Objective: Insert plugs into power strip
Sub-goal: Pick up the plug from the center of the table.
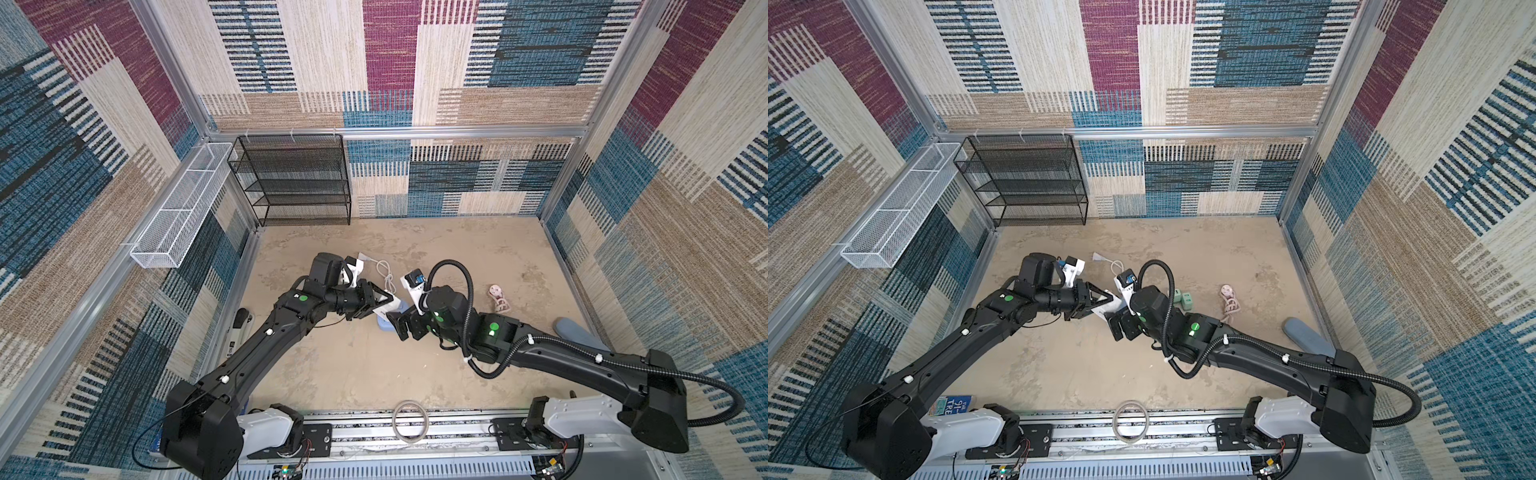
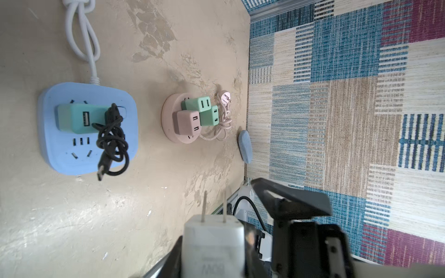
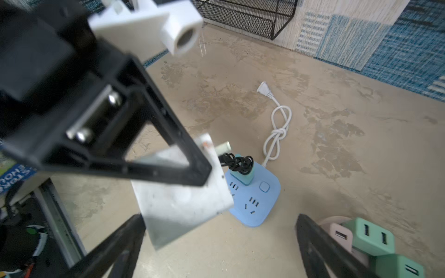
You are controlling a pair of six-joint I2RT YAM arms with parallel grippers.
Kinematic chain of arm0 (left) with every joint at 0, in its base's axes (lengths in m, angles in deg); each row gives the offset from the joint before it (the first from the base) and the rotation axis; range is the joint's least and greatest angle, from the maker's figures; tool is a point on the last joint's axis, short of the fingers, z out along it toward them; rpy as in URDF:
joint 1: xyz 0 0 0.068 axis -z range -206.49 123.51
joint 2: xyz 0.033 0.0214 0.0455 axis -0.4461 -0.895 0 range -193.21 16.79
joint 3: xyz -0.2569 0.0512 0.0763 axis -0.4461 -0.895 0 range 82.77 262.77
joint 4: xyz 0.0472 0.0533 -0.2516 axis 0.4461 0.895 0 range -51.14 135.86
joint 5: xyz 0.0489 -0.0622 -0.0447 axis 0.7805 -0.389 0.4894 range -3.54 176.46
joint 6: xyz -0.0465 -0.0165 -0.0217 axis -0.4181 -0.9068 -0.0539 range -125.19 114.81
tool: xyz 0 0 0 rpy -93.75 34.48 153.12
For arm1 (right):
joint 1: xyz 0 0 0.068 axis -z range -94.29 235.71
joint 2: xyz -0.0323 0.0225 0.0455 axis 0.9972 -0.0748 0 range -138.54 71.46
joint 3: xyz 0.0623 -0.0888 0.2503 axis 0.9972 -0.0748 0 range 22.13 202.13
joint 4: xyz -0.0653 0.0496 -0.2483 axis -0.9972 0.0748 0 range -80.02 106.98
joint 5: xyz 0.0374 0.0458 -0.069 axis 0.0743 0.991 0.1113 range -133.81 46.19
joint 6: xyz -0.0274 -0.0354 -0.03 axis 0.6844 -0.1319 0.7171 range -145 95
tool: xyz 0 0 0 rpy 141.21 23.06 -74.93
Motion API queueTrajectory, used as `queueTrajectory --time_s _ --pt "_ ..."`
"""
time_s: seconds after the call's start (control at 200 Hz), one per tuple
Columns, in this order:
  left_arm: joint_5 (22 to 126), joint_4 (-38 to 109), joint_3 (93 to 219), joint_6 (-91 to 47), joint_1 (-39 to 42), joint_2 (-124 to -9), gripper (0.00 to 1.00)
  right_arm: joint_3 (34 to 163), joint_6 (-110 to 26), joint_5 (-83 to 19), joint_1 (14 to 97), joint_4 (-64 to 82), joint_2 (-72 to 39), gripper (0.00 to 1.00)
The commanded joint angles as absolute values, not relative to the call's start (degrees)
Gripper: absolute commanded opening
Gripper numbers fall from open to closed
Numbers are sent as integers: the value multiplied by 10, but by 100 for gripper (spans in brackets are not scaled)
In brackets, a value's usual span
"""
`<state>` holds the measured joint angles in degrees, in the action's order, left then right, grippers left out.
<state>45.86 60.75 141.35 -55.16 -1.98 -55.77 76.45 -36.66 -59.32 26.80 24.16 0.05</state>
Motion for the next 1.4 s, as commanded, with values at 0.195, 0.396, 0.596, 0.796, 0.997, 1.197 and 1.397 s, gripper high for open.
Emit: queueTrajectory --time_s 0.195,0.396,0.596,0.796,0.997,1.197,1.397 --pt "477 749 1476 -532 -21 -584 0 712 -308 -728 241 174 60 94" --pt "434 740 1473 -559 -21 -605 0 704 -208 -878 137 127 11 89" --pt "426 700 1461 -593 -21 -602 0 705 -179 -919 97 100 -22 87" --pt "421 692 1455 -600 -21 -594 0 699 -173 -950 92 61 -39 86" --pt "417 676 1440 -610 -21 -580 0 697 -149 -936 92 30 -42 86" --pt "415 668 1438 -612 -21 -577 0 707 -138 -909 92 36 -55 86" --pt "409 665 1435 -612 -19 -576 0 708 -124 -927 92 16 -68 85"
